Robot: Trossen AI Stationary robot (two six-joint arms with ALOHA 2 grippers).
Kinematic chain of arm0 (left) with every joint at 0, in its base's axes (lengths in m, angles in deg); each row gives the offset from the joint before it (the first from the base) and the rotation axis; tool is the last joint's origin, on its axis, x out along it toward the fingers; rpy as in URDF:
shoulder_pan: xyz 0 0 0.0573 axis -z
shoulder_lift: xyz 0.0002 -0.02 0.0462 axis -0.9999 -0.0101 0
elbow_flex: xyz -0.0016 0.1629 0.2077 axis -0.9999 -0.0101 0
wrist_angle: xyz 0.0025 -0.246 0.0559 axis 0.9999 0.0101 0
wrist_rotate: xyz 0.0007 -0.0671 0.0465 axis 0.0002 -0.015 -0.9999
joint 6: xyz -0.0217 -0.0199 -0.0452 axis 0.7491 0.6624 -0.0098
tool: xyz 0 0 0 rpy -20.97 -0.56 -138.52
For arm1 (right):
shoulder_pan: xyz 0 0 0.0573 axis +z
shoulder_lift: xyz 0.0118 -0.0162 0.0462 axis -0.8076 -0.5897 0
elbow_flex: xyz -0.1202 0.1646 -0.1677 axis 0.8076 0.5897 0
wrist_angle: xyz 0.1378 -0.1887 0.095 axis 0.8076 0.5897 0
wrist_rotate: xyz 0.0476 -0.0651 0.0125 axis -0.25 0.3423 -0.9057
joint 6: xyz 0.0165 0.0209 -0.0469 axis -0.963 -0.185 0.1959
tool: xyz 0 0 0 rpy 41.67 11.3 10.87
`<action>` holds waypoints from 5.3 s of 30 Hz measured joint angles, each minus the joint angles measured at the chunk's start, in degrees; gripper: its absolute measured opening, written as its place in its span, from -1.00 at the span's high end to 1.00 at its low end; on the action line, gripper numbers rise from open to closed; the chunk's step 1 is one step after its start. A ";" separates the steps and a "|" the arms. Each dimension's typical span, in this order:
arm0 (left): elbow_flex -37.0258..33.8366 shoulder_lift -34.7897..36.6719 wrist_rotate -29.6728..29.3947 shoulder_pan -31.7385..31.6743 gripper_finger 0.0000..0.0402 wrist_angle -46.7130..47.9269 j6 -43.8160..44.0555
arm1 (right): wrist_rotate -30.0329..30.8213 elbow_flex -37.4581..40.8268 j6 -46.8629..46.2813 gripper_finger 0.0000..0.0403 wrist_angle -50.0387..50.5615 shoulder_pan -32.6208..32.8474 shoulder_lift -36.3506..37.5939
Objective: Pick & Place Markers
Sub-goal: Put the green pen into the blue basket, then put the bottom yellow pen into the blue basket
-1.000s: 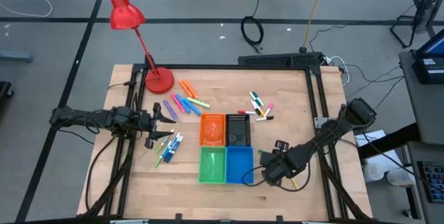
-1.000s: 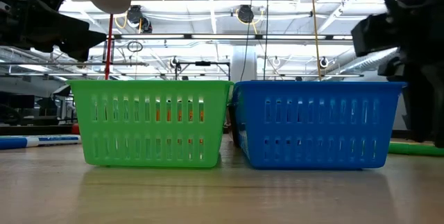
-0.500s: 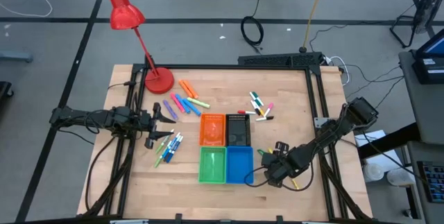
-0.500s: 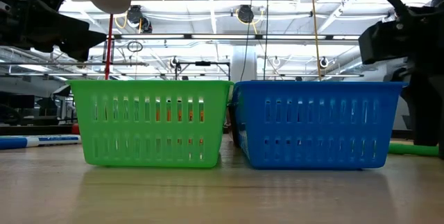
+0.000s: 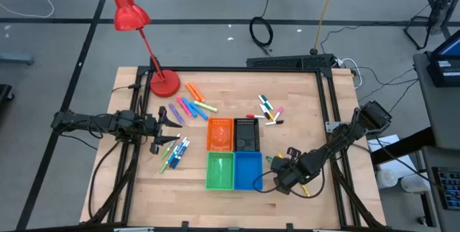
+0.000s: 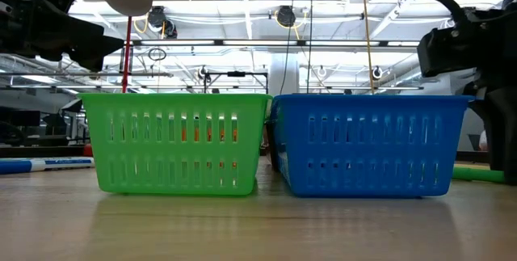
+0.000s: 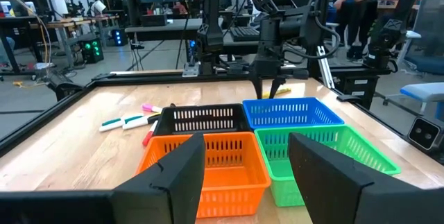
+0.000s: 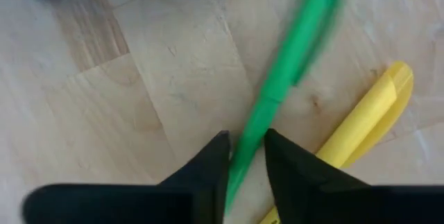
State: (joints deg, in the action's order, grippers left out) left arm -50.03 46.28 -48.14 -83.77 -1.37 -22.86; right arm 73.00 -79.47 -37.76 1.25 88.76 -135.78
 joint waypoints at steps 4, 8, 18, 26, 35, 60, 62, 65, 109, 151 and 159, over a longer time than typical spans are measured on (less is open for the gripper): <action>-0.02 -0.02 0.00 0.00 -0.05 0.00 0.00 | 0.04 0.64 -1.17 0.87 -0.02 -0.02 -0.02; -0.02 0.00 0.00 0.00 -0.05 0.00 0.00 | 0.00 0.81 -0.91 0.94 -0.20 -0.02 -0.04; -0.02 0.00 0.00 0.00 -0.05 0.00 0.00 | -0.60 1.21 -0.52 0.93 0.68 -0.08 8.08; -0.07 -0.02 0.02 0.00 -0.05 0.04 0.00 | 0.17 1.16 -1.91 0.93 0.09 0.09 18.78; -0.07 0.00 0.00 0.00 -0.05 0.10 0.00 | 2.91 0.99 8.55 0.93 -21.12 0.07 21.59; -0.07 -0.02 0.00 0.02 -0.05 0.01 0.00 | 13.46 0.88 17.03 0.82 -47.34 -1.55 7.93; -0.07 -0.02 0.00 0.02 -0.05 0.01 0.00 | 13.44 0.88 17.06 0.78 -47.27 -1.55 7.93; -0.07 -0.02 0.00 0.01 -0.05 0.00 0.00 | 13.44 0.88 17.07 0.73 -47.17 -1.55 7.93; -0.04 -0.02 0.00 0.01 -0.05 0.02 0.00 | -11.45 1.10 -37.61 0.25 19.66 9.20 20.16; 0.00 -0.02 0.00 0.00 -0.05 0.00 0.00 | -16.19 6.94 -13.70 0.90 2.82 9.86 12.38; 0.00 -0.02 0.00 0.01 -0.05 0.09 0.00 | -8.75 5.76 -7.96 0.92 -10.30 9.71 17.43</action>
State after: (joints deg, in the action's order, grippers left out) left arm -50.03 46.26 -48.14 -83.76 -1.28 -22.86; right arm 64.25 -73.70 -45.72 -9.05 98.46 -118.35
